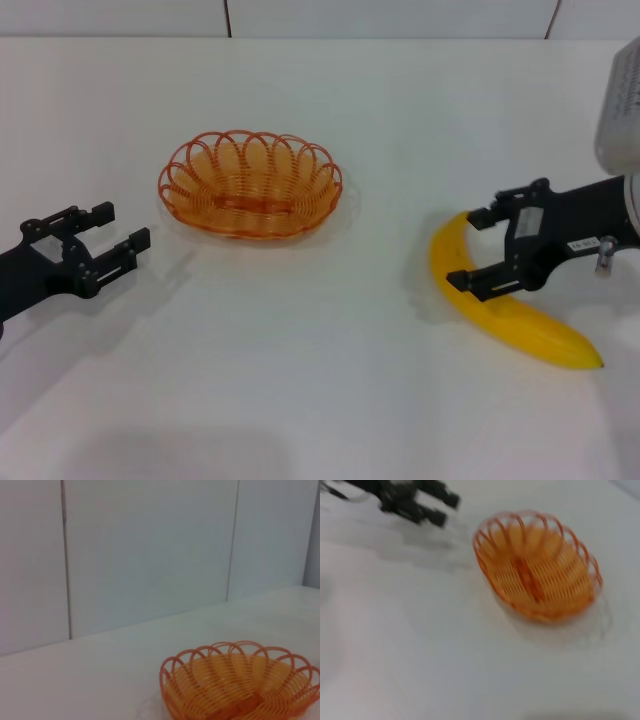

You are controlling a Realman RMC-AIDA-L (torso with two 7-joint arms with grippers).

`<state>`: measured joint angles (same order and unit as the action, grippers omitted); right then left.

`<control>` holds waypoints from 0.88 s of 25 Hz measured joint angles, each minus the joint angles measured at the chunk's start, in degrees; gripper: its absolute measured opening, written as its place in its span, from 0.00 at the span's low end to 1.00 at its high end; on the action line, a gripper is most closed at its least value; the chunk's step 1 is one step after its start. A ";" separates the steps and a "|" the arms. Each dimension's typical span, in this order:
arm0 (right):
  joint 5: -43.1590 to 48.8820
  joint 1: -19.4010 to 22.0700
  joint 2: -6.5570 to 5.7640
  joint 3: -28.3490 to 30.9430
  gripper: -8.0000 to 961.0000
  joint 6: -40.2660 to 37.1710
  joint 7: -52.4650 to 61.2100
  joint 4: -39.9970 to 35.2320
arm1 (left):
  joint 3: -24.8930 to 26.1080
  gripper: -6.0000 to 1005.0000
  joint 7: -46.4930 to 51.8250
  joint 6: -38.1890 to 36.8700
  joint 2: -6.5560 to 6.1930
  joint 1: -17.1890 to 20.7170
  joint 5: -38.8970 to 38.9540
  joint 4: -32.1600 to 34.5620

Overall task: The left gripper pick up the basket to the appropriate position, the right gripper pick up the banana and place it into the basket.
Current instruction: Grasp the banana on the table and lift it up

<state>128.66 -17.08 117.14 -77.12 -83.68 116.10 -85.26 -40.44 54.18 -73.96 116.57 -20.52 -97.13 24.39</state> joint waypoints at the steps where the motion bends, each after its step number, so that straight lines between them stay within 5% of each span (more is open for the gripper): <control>1: 1.45 0.05 0.00 -0.80 0.85 -0.25 2.27 -0.96 | -0.04 0.62 0.00 0.16 0.01 -0.01 0.00 -0.01; 11: 9.80 -0.89 -0.12 -7.10 0.85 -5.04 12.67 -5.64 | -0.51 0.62 -0.03 0.87 0.06 -0.35 -0.36 -0.04; 22: 11.40 -3.70 -0.25 -8.39 0.85 -4.62 12.76 -0.83 | -0.52 0.62 -0.04 0.86 0.06 -0.75 -0.43 -0.05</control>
<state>140.06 -20.78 116.89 -85.52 -88.30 128.86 -86.09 -40.96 54.14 -73.10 116.63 -21.27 -97.56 24.34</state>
